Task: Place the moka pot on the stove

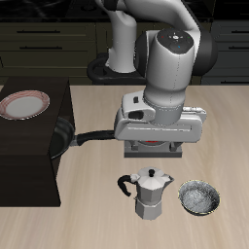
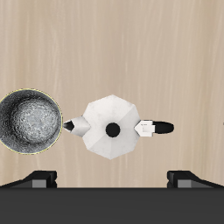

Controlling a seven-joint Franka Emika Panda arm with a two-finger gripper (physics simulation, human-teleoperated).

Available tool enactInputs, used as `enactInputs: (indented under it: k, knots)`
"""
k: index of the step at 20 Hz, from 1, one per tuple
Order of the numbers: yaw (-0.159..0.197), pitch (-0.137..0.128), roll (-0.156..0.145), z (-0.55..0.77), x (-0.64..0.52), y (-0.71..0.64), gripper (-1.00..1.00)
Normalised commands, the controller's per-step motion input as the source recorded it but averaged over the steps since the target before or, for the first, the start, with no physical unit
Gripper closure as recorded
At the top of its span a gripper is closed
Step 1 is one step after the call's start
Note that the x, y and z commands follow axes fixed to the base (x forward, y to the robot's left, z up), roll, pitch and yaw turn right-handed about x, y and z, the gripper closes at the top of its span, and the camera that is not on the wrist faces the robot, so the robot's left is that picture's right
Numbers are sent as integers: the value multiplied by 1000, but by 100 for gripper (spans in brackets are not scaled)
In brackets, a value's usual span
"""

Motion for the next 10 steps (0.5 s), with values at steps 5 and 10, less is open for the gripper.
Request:
enactInputs:
  k: [5,10]
  knots:
    - [8,-5,13,-160,-6,38,-100]
    - [12,-12,-2,-178,-36,29,-100]
